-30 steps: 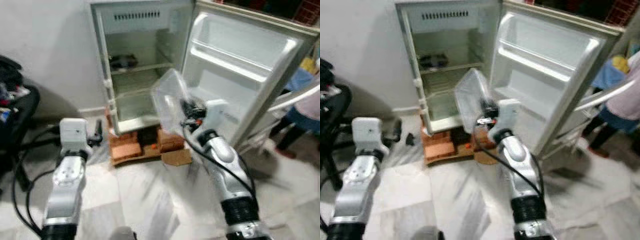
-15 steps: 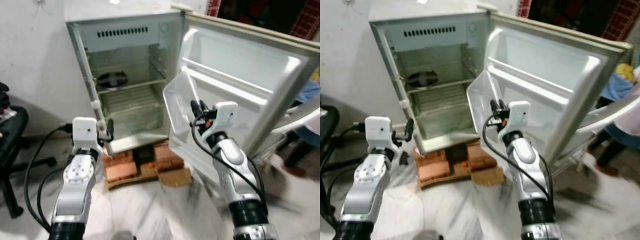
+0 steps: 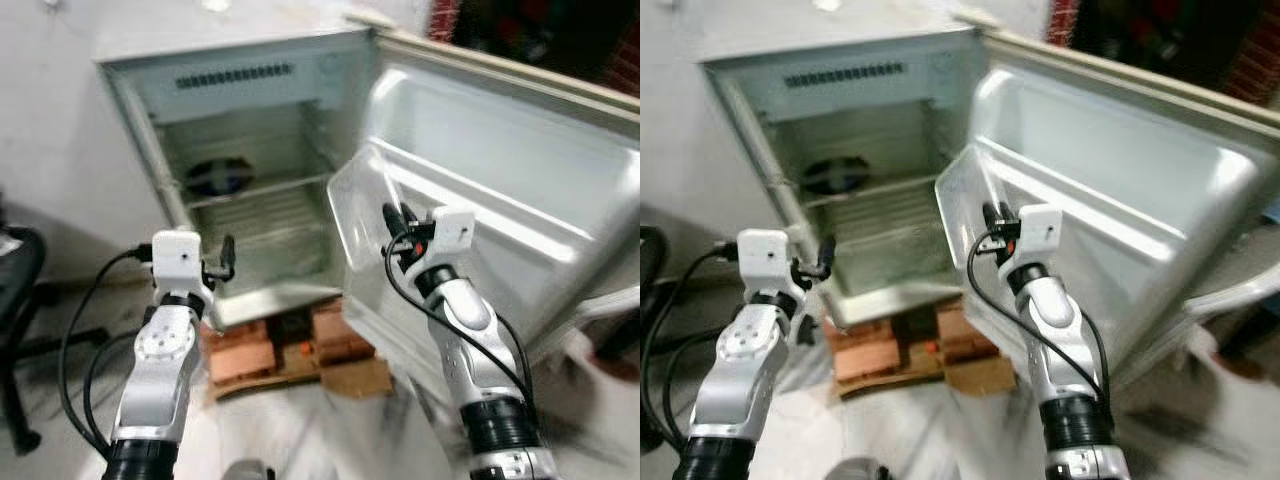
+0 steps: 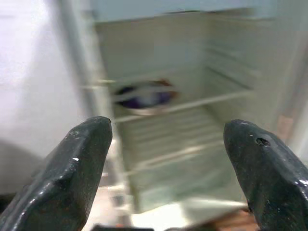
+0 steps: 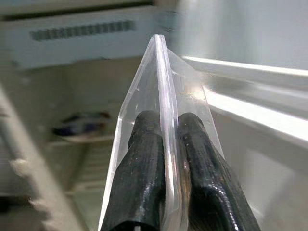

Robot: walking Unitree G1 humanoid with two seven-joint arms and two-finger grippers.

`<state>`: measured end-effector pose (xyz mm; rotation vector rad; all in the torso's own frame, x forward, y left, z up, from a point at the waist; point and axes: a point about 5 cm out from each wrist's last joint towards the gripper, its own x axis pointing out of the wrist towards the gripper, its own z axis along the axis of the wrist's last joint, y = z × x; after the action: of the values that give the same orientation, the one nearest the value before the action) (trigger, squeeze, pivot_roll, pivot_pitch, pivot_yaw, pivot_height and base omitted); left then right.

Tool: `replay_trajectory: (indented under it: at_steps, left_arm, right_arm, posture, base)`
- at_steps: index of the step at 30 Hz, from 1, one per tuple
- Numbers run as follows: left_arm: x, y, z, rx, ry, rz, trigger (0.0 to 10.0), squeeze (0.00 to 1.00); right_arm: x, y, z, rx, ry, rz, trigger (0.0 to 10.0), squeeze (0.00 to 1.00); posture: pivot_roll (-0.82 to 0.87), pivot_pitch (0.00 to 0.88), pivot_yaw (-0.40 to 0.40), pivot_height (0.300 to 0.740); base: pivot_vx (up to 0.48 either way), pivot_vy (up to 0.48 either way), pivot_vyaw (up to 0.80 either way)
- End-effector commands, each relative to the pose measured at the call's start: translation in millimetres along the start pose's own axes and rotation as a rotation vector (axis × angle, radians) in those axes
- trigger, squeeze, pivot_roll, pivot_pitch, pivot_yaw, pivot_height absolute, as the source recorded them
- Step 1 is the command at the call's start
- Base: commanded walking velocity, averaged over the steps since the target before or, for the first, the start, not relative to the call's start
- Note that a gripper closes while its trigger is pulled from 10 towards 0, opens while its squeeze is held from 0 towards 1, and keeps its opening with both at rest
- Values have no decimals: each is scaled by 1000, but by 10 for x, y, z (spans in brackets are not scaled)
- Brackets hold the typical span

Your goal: Restocking fridge

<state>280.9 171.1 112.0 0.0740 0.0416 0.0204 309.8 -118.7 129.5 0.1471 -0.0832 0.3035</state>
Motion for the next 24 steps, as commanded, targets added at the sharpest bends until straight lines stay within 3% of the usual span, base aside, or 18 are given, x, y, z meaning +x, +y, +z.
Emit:
replay_trajectory:
  at_steps: [1,9,13,19,24]
  left_arm:
    - [-15,105,-6,11,9,28,10000,0]
    - [-16,101,-1,41,1,11,10000,0]
    - [-18,97,-2,35,2,11,10000,0]
    - [-15,81,0,21,3,16,10000,0]
    - [-17,93,-11,25,10,32,10000,0]
  right_arm:
    - [53,112,47,8,-21,37,10000,0]
    - [64,108,47,-1,-21,37,10000,0]
    - [60,169,66,-84,-38,86,10000,0]
    - [62,153,49,-66,-29,70,10000,0]
    - [91,107,58,-65,-29,52,10000,0]
  posture:
    - [107,0,-27,740]
    - [109,0,-28,740]
    - [106,0,-27,740]
    - [107,0,-29,740]
    - [111,0,-32,740]
  base:
    - [322,356,0]
    - [339,336,0]
    - [452,0,0]
    - [477,0,0]
    - [0,0,0]
